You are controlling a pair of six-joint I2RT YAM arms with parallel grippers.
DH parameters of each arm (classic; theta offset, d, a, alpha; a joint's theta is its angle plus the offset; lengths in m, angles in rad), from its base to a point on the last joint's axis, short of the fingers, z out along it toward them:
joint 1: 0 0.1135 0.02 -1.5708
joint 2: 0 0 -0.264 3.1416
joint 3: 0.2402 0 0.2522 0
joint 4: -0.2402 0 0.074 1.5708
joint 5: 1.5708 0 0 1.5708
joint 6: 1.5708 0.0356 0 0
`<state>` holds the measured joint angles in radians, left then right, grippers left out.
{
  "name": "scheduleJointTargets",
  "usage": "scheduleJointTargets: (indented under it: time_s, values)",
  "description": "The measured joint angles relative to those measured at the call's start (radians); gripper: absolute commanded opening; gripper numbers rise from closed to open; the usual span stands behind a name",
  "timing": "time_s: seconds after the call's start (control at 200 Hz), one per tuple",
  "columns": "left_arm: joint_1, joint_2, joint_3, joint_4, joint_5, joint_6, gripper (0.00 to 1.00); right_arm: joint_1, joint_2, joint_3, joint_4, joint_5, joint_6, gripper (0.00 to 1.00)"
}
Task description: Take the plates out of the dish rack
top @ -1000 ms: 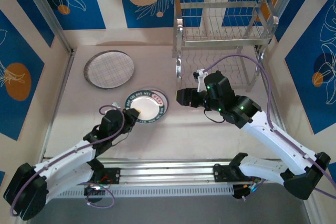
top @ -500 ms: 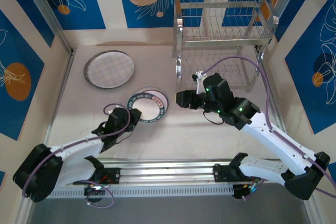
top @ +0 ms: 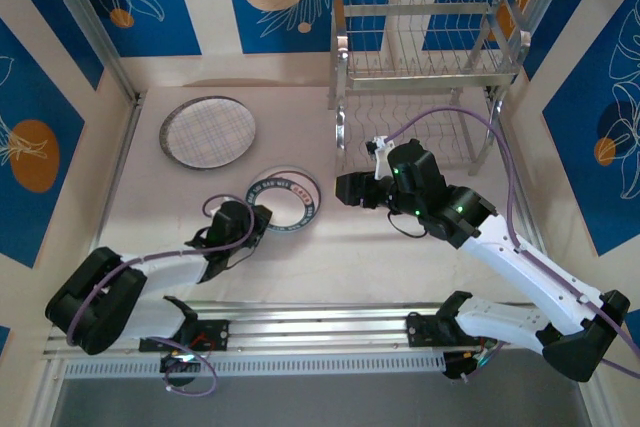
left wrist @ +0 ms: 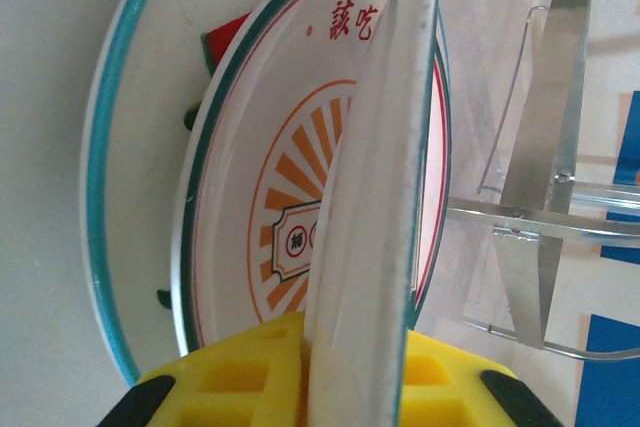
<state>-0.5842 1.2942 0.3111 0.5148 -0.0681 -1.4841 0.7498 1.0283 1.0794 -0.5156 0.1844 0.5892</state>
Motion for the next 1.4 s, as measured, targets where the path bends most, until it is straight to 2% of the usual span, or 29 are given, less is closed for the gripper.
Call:
scheduleJointTargets:
  time_s: [0.655, 1.01, 1.255, 1.4]
  values:
    - [0.024, 0.169, 0.07, 0.129, 0.068, 0.0, 0.16, -0.009, 0.0, 0.0, 0.0, -0.001, -0.002, 0.61]
    - [0.028, 0.171, 0.079, 0.102, 0.097, -0.001, 0.33, -0.019, 0.002, 0.0, 0.0, -0.005, -0.002, 0.61]
    - [0.033, 0.159, 0.111, 0.061, 0.117, 0.003, 0.57, -0.024, 0.003, 0.0, 0.0, -0.005, -0.001, 0.61]
    - [0.037, 0.13, 0.142, -0.022, 0.13, 0.002, 0.62, -0.025, 0.003, 0.0, 0.0, -0.005, -0.001, 0.61]
